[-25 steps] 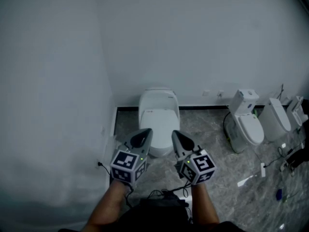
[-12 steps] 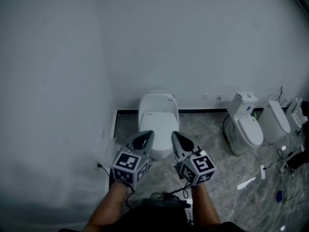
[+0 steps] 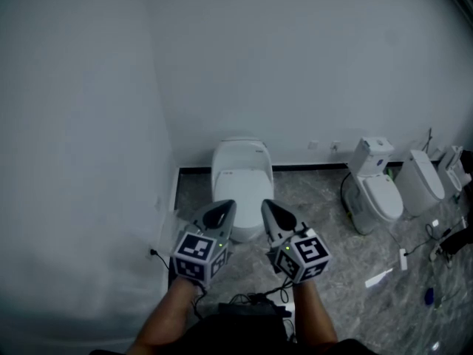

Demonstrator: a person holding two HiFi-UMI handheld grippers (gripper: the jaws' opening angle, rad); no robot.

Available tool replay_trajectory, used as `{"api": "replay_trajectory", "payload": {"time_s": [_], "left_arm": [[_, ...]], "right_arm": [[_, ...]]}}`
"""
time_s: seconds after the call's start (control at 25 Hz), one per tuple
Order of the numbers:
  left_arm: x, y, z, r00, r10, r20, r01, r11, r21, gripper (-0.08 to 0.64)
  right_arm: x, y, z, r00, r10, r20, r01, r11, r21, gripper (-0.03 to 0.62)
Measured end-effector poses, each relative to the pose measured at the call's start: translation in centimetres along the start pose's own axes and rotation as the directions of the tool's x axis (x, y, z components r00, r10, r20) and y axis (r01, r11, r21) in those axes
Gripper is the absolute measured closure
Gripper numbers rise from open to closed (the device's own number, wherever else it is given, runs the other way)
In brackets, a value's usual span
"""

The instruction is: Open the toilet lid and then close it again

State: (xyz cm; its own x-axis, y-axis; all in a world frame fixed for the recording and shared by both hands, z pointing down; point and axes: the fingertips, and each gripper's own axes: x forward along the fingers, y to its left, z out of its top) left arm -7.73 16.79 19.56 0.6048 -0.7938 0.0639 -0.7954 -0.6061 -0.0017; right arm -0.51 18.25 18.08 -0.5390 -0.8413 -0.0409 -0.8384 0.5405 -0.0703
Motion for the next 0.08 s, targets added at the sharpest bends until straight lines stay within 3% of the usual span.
{"api": "replay_trajectory", "payload": {"time_s": [0.08], "left_arm": [[0.07, -0.23, -0.11, 1.0, -0.002, -0.006, 0.002, 1.0, -0.001, 0.552]], "right_arm": [[-0.14, -0.11, 0.12, 1.0, -0.001, 0.002, 0.001, 1.0, 0.0, 0.583]]}}
